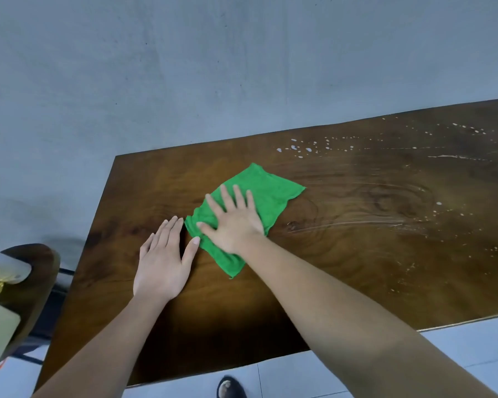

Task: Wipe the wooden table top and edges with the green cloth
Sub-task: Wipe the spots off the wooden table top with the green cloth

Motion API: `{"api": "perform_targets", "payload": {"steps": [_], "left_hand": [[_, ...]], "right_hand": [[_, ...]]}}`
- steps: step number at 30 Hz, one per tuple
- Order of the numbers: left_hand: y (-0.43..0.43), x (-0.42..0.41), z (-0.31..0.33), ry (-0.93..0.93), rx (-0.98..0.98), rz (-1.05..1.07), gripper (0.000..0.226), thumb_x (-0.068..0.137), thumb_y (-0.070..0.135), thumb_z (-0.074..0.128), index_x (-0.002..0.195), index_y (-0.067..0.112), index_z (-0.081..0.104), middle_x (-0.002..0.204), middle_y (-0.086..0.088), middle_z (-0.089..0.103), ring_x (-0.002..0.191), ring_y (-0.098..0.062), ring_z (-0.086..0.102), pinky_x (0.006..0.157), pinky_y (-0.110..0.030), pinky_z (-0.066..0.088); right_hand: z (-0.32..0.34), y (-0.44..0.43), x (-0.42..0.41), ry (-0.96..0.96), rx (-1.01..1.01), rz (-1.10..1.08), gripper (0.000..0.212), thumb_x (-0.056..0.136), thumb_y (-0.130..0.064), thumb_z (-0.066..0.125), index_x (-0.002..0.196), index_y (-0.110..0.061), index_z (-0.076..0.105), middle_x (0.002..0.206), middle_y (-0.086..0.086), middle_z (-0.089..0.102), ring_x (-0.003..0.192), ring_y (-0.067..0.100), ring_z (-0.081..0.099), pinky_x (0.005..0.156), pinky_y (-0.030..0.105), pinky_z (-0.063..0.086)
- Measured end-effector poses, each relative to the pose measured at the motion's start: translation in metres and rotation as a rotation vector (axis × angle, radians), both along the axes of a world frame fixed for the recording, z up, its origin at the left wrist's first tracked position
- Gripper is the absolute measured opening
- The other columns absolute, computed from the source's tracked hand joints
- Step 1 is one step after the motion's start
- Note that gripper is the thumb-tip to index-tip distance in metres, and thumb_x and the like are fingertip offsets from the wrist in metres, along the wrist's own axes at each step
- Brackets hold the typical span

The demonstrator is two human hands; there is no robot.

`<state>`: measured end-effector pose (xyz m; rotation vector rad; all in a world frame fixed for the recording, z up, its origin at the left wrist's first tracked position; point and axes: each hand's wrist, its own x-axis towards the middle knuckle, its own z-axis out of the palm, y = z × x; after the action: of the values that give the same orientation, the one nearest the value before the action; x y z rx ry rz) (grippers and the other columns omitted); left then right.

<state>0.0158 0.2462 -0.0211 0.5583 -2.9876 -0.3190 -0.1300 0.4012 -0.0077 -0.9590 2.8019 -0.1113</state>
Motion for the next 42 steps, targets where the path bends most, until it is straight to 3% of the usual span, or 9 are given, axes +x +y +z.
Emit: {"api": "perform_targets", "payload": {"steps": [7, 14, 18, 24, 35, 42], "left_hand": [[0.0, -0.001, -0.001, -0.005, -0.003, 0.004, 0.093, 0.103, 0.086, 0.003, 0.177, 0.032, 0.019, 0.183, 0.011, 0.021, 0.17, -0.009, 0.011, 0.136, -0.039, 0.008], [-0.003, -0.004, -0.003, -0.024, -0.03, 0.014, 0.095, 0.101, 0.088, 0.003, 0.176, 0.033, 0.022, 0.183, 0.013, 0.019, 0.17, -0.009, 0.011, 0.134, -0.038, 0.005], [-0.003, -0.004, -0.005, -0.019, -0.035, 0.006, 0.096, 0.102, 0.087, 0.002, 0.176, 0.031, 0.023, 0.183, 0.011, 0.021, 0.17, -0.01, 0.011, 0.137, -0.042, 0.009], [-0.002, -0.003, -0.002, -0.032, -0.034, -0.008, 0.099, 0.1, 0.087, -0.003, 0.177, 0.028, 0.021, 0.184, 0.008, 0.019, 0.171, -0.012, 0.008, 0.138, -0.046, 0.011], [-0.001, 0.001, 0.004, -0.04, -0.018, -0.053, 0.102, 0.101, 0.083, -0.01, 0.177, 0.023, 0.022, 0.185, 0.003, 0.017, 0.171, -0.016, 0.007, 0.137, -0.047, 0.01], [-0.001, 0.004, 0.005, -0.023, 0.012, -0.071, 0.101, 0.102, 0.082, -0.009, 0.176, 0.022, 0.026, 0.184, 0.0, 0.019, 0.171, -0.018, 0.008, 0.138, -0.048, 0.009]], "right_hand": [[0.009, 0.028, -0.051, 0.016, -0.021, 0.208, 0.087, 0.098, -0.09, -0.001, 0.174, -0.048, -0.003, 0.184, -0.007, -0.011, 0.171, 0.021, -0.011, 0.137, 0.055, -0.005], [0.012, 0.14, -0.135, 0.059, -0.009, -0.133, 0.088, 0.098, -0.09, -0.006, 0.174, -0.046, -0.005, 0.183, -0.005, -0.011, 0.171, 0.022, -0.007, 0.138, 0.053, 0.0], [0.005, 0.195, -0.138, 0.046, -0.029, -0.353, 0.09, 0.098, -0.089, -0.003, 0.176, -0.043, 0.0, 0.186, -0.003, -0.004, 0.172, 0.023, -0.003, 0.138, 0.049, 0.001], [-0.005, 0.175, -0.074, 0.076, -0.04, -0.421, 0.094, 0.098, -0.086, -0.008, 0.177, -0.035, -0.003, 0.186, 0.004, -0.003, 0.172, 0.029, -0.004, 0.138, 0.053, 0.002], [-0.008, 0.059, 0.109, 0.014, -0.099, -0.126, 0.082, 0.107, -0.075, 0.0, 0.177, -0.034, -0.003, 0.186, 0.002, -0.008, 0.171, 0.028, -0.013, 0.137, 0.054, -0.005], [-0.012, 0.095, 0.163, 0.033, -0.135, 0.062, 0.07, 0.114, -0.068, 0.01, 0.177, -0.037, 0.006, 0.186, -0.005, 0.002, 0.171, 0.02, -0.006, 0.138, 0.047, -0.004]]}}
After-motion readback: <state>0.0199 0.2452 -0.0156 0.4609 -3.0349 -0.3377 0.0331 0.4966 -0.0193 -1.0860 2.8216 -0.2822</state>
